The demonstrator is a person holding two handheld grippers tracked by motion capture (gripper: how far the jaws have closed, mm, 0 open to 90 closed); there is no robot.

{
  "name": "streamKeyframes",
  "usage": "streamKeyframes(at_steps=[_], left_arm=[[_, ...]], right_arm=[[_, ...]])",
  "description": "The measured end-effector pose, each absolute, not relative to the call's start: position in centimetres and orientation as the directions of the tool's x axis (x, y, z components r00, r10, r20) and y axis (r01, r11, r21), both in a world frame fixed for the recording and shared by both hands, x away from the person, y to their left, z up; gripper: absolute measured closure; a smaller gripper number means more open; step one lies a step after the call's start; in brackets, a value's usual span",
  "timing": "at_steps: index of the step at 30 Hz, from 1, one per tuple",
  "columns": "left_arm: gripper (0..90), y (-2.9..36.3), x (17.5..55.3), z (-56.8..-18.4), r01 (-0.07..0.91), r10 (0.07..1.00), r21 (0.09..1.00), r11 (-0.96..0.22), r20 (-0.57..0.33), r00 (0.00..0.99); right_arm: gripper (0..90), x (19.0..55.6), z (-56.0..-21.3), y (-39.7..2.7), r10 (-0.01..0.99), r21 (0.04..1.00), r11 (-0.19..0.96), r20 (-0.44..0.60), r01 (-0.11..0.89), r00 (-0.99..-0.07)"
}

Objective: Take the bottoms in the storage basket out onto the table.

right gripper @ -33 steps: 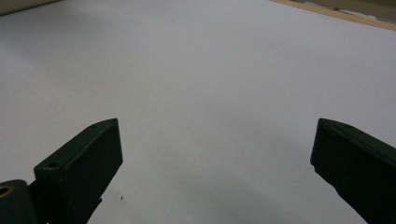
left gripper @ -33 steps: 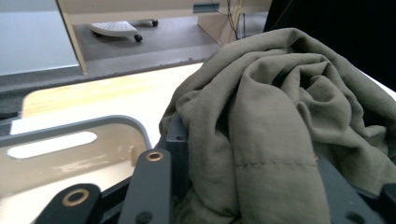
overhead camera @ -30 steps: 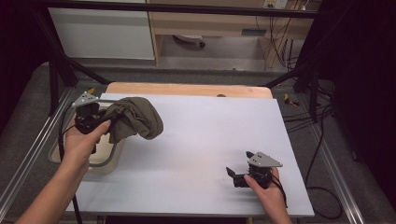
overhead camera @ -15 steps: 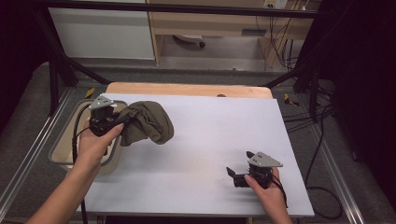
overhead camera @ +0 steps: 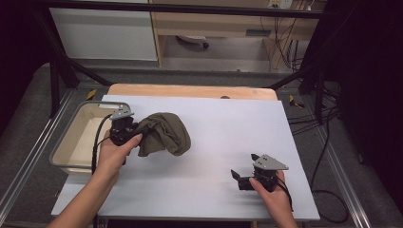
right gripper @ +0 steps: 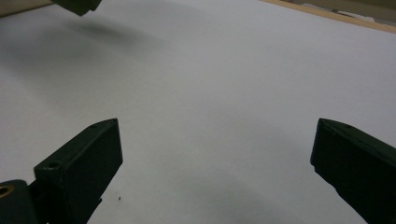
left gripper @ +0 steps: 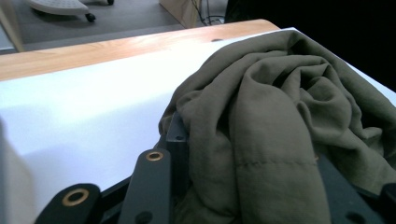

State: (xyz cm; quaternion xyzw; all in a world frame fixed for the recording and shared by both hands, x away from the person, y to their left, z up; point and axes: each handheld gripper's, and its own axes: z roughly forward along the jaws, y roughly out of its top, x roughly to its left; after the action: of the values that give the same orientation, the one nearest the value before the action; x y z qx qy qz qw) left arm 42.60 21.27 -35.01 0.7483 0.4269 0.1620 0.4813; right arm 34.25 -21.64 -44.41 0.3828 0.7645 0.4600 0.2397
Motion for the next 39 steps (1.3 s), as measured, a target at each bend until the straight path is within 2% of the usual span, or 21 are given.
streamKeyframes(at_steps=[16, 39], left_arm=[[63.5, 17.9, 42.7, -36.6, 0.493, 0.765, 0.844, -0.208, -0.174, 0.62], [63.5, 16.6, 42.7, -37.0, 0.461, 0.761, 0.869, -0.182, -0.173, 0.626]], right_arm=[[2.8, 34.2, -44.4, -21.6, 0.804, 0.887, 0.285, -0.015, 0.364, -0.594], [2.8, 34.3, -44.5, -21.5, 0.801, 0.884, 0.29, -0.014, 0.367, -0.598]])
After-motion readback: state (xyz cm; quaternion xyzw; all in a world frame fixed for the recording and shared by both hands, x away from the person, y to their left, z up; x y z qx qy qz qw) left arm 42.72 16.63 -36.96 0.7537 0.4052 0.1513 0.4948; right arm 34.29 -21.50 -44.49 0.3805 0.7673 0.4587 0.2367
